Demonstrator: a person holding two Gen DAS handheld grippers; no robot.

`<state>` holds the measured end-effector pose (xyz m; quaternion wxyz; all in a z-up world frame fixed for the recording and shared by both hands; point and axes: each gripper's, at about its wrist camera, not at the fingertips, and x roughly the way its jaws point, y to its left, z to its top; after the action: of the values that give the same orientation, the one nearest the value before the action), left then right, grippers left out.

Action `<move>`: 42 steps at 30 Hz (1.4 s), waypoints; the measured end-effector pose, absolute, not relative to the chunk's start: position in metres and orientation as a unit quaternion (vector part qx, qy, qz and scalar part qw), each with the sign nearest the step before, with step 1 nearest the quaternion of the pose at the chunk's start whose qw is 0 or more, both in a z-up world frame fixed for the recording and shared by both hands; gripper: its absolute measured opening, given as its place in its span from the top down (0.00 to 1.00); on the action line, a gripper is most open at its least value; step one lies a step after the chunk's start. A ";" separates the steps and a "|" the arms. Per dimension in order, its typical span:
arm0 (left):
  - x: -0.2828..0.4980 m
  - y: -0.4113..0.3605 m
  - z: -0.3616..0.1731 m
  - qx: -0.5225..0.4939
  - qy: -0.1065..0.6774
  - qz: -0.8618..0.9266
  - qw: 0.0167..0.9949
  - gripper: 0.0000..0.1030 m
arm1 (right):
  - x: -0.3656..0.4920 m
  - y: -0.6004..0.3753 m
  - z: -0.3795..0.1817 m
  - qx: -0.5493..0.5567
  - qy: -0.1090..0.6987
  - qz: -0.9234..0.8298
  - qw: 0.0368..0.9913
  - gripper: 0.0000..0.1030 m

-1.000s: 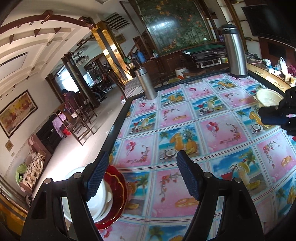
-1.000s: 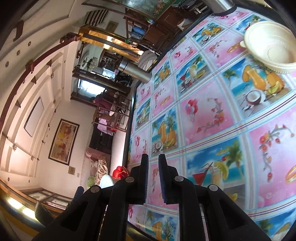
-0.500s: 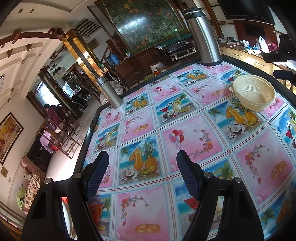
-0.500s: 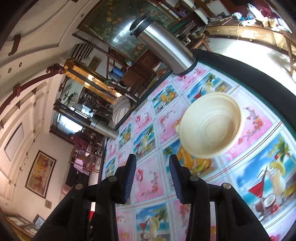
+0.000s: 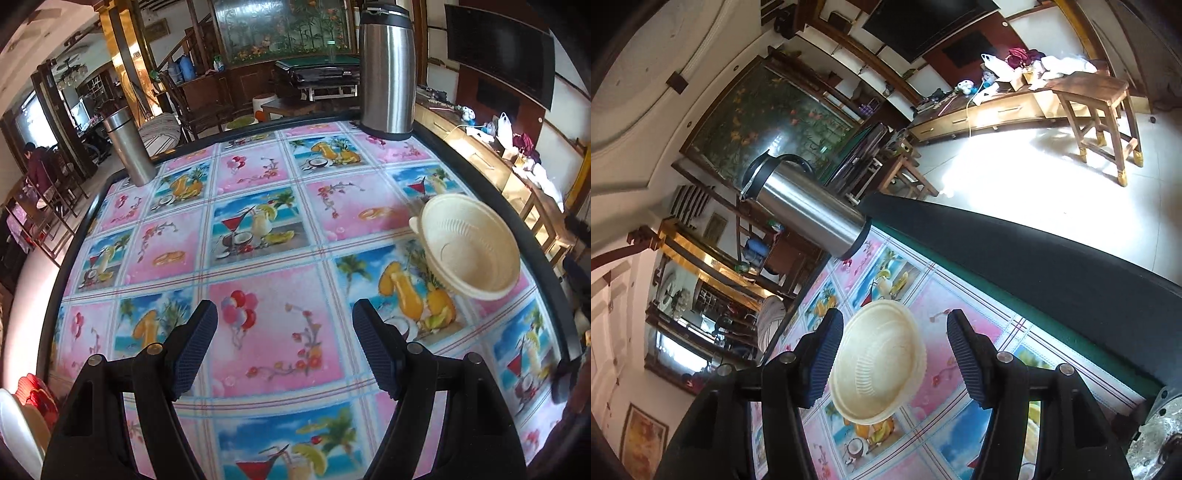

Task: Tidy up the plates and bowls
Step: 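Move both tools over to the second beige ribbed bowl on the tablecloth, then close both tools on the rim of the beige ribbed bowl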

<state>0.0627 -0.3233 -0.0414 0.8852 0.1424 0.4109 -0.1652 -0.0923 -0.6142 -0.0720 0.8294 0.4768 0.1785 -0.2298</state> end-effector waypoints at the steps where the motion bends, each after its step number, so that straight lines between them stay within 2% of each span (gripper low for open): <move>1: 0.066 -0.330 -0.042 0.137 0.415 -0.171 0.883 0.27 | -0.090 -0.616 -0.075 0.482 0.184 -0.230 0.825 0.40; 10: 0.103 -0.368 -0.068 0.052 0.472 -0.185 0.861 0.27 | -0.074 -0.618 -0.101 0.518 0.232 -0.197 0.800 0.40; 19: 0.092 -0.381 -0.077 0.121 0.444 -0.184 0.868 0.27 | -0.061 -0.610 -0.112 0.517 0.251 -0.196 0.795 0.40; 42: 0.098 -0.375 -0.080 0.112 0.448 -0.191 0.866 0.27 | -0.041 -0.604 -0.125 0.508 0.257 -0.188 0.800 0.40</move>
<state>0.0983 -0.3755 -0.0797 0.8661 0.1118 0.4483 -0.1906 -0.0414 -0.6045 -0.1246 0.8005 0.5076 0.2572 -0.1883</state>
